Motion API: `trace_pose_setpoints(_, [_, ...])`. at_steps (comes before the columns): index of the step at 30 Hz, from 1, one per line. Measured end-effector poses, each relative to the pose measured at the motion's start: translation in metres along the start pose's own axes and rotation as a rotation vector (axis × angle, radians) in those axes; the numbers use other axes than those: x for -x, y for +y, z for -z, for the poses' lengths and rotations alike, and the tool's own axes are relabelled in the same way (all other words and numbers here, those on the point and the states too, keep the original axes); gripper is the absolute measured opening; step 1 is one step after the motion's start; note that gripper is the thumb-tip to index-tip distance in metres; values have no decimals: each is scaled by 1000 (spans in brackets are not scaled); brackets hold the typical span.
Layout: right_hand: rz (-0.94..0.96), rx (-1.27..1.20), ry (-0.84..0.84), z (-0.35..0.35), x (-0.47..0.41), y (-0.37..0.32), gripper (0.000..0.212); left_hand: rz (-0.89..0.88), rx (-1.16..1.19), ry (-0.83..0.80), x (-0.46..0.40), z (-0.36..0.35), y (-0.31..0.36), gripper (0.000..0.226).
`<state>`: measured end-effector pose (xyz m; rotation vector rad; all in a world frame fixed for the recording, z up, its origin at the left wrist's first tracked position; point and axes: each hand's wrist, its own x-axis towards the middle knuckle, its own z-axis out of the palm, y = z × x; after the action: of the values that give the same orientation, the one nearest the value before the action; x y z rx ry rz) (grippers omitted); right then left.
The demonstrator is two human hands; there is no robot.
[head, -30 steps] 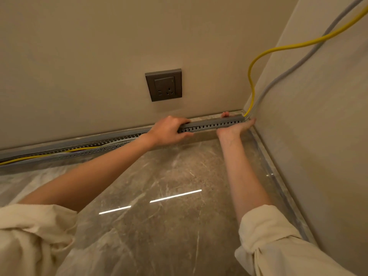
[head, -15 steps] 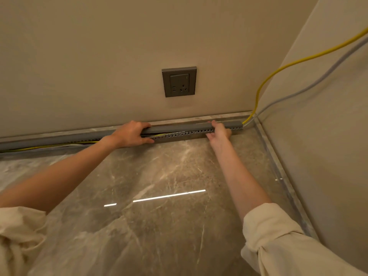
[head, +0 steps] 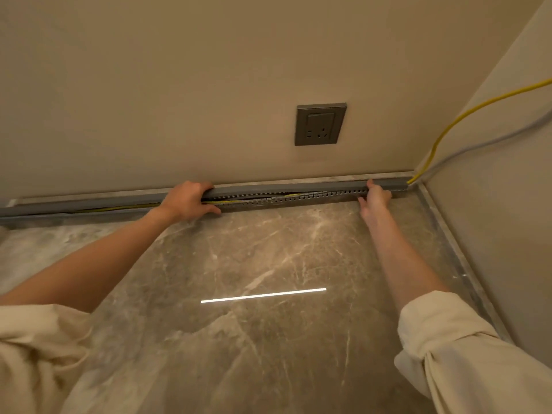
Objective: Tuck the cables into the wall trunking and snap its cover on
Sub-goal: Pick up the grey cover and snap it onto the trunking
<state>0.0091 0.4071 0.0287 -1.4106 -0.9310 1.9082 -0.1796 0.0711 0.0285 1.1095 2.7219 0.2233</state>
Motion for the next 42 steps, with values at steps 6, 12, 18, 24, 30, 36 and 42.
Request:
trace_pose_setpoints(6, [489,847,183,-41,55,50,51,-40,-117,113,2,-4,2,40])
trace_pose_setpoints(12, [1193,1512,-732,-89,99,111,61,-128,-155,213,7,-17,8,34])
trace_pose_setpoints(18, [1185,1644,-704,-113,109,132,45,-152,-72,221,12,-24,-2,41])
trace_pose_setpoints(24, [1215,1784,-624,-121,120,128,35,-220,80,123,23,-10,-49,44])
trace_pose_setpoints(30, [1187,1967,-412,-136,140,134,25,-130,77,104,61,14,-150,40])
trace_pose_setpoints(36, [1045,2122,-257,-165,170,154,39,-30,100,65,84,31,-209,38])
trace_pose_setpoints(42, [1270,1913,-828,-212,208,199,53,-28,117,107,85,28,-209,38])
